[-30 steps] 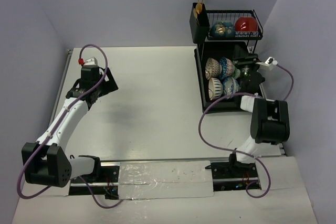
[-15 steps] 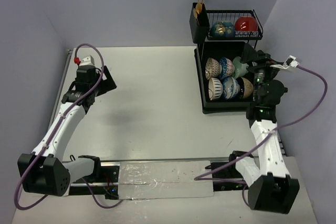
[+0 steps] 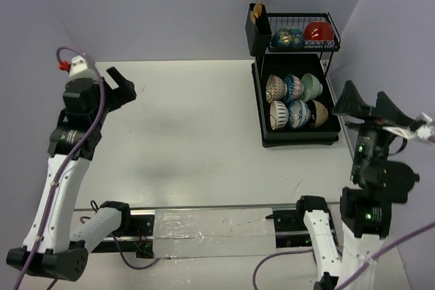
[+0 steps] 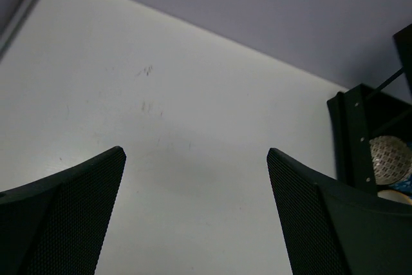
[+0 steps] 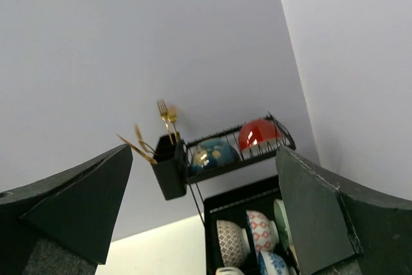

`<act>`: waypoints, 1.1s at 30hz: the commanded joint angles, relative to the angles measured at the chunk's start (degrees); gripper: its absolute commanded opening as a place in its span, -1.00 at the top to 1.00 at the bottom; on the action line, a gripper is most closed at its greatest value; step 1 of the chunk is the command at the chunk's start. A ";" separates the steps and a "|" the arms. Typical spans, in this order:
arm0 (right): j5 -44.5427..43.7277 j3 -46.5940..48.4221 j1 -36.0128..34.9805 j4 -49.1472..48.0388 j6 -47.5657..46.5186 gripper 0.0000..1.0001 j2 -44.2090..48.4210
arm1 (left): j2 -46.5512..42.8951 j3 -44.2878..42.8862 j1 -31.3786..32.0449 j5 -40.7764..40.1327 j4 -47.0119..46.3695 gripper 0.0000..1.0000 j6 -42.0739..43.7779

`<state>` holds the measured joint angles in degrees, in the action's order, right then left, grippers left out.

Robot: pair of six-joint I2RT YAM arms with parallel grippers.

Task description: Load the bowls into the dish rack

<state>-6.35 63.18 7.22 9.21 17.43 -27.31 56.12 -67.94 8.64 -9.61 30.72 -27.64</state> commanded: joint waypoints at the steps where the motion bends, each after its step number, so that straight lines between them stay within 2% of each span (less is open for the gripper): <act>1: -3.40 1.95 -4.14 4.32 -6.43 -1.00 4.35 | -4.43 -7.19 -0.21 -3.13 4.95 -0.95 2.50; 8: -11.75 2.13 -17.49 5.29 -10.48 -1.00 10.43 | -12.07 -11.77 -0.12 -7.18 6.63 -0.99 6.45; 13: -13.95 -0.42 -21.72 5.38 -12.68 -1.00 14.03 | -14.28 -11.60 0.14 -6.74 7.16 -0.99 7.33; 19: -15.62 -2.88 -24.19 6.78 -14.27 -1.00 15.36 | -17.27 -8.70 0.67 -8.59 6.19 -0.99 8.04; 33: -13.34 -3.67 -24.54 5.03 -13.12 -1.00 11.84 | -16.48 -6.15 0.76 -8.85 4.26 -0.99 7.43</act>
<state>-20.10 59.57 -16.75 15.79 4.62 -14.09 38.89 -74.26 9.21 -18.09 37.47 -20.64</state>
